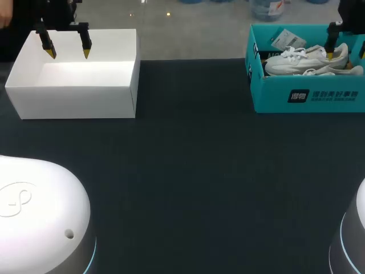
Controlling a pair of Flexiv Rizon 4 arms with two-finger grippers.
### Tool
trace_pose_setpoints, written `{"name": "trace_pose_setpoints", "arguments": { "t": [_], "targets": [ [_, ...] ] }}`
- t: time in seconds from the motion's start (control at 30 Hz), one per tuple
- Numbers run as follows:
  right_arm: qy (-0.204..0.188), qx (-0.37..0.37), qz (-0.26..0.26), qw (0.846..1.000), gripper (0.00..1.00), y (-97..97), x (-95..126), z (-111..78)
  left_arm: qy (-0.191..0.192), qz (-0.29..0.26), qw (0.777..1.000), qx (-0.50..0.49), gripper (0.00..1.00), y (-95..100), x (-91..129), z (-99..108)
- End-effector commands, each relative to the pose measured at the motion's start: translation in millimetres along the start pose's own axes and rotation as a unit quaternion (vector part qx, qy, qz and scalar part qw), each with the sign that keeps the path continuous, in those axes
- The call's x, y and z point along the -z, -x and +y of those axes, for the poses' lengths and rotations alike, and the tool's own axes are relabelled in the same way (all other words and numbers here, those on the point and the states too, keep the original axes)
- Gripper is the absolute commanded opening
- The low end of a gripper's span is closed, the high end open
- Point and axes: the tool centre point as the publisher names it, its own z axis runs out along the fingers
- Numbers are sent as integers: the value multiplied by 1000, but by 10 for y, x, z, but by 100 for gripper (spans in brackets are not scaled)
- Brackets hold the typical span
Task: Take the shoe out of the shoebox, open the shoe tongue, remove and reinsert the insole, then place the shoe into the shoebox
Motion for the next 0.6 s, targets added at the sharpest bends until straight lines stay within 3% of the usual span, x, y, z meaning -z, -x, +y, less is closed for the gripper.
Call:
{"name": "trace_pose_setpoints", "arguments": {
  "t": [0.03,0.3,0.6],
  "targets": [
    [-5,1,5,1000,100,236,-178,27,0,0,1000,0,100,1,0,0],
    [-13,3,-14,1000,100,554,-442,164,0,0,1000,0,100,1,0,0],
    [-29,-4,-25,999,100,724,-716,356,0,0,1000,0,100,1,0,0]
  ]
}}
